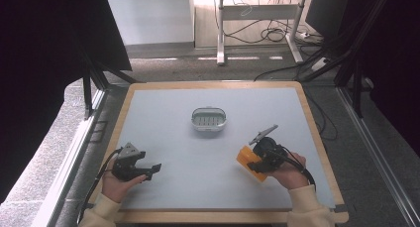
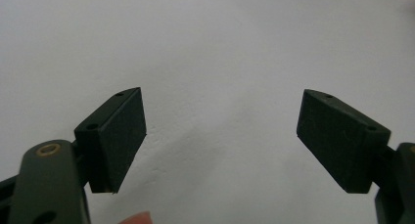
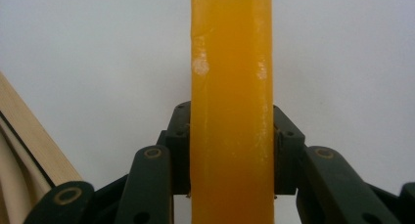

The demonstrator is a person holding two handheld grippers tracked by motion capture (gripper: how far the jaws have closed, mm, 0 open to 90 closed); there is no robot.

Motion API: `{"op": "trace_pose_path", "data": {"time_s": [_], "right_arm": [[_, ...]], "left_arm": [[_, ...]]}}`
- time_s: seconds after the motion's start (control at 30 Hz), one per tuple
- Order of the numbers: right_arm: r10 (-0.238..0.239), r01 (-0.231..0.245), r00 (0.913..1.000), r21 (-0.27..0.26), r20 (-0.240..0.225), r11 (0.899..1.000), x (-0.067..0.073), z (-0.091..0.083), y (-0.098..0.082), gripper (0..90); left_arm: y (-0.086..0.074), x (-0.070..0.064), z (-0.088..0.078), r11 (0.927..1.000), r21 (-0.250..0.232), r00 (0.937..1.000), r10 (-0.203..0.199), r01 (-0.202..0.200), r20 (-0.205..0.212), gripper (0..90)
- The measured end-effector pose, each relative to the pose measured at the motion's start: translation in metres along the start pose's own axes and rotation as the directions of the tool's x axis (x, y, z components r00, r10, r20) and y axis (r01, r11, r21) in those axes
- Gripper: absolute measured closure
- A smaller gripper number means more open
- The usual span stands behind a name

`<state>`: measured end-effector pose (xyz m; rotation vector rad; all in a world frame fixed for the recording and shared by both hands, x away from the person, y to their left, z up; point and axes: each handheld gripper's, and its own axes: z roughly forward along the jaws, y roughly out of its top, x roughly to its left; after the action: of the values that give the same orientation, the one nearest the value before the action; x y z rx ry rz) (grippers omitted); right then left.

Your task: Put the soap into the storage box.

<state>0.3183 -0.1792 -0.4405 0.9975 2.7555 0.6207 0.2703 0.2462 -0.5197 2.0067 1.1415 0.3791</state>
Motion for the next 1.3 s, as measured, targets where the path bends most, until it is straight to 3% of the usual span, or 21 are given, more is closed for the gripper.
{"op": "trace_pose_path", "data": {"time_s": [0.2,0.4,0.5,0.77,1.3], "right_arm": [[0.009,-0.009,0.9995,-0.004,-0.032,1.0,-0.004,0.0,-0.002,61.7],[0.009,-0.01,0.9996,-0.011,-0.025,1.0,-0.008,-0.001,0.002,61.7],[0.006,-0.007,0.999,-0.028,-0.045,1.0,-0.016,-0.004,0.005,61.7],[-0.009,0.008,0.9994,-0.037,-0.034,0.999,-0.022,-0.006,0.015,61.7],[-0.067,0.067,0.9976,-0.019,-0.017,0.998,-0.021,-0.007,0.039,61.7]], "left_arm": [[-0.003,-0.002,0.0,0.9998,0.001,0.9997,0.018,-0.018,-0.017,18.5],[-0.003,-0.002,-0.001,0.9997,0.004,0.9995,0.025,-0.025,-0.021,18.5],[-0.003,-0.002,-0.001,0.9997,0.003,0.9995,0.023,-0.023,-0.022,18.5],[-0.003,-0.002,0.0,0.9997,0.004,0.9994,0.025,-0.025,-0.022,18.4],[-0.003,-0.002,0.001,0.9994,0.012,0.9993,0.031,-0.031,-0.02,18.4]]}}
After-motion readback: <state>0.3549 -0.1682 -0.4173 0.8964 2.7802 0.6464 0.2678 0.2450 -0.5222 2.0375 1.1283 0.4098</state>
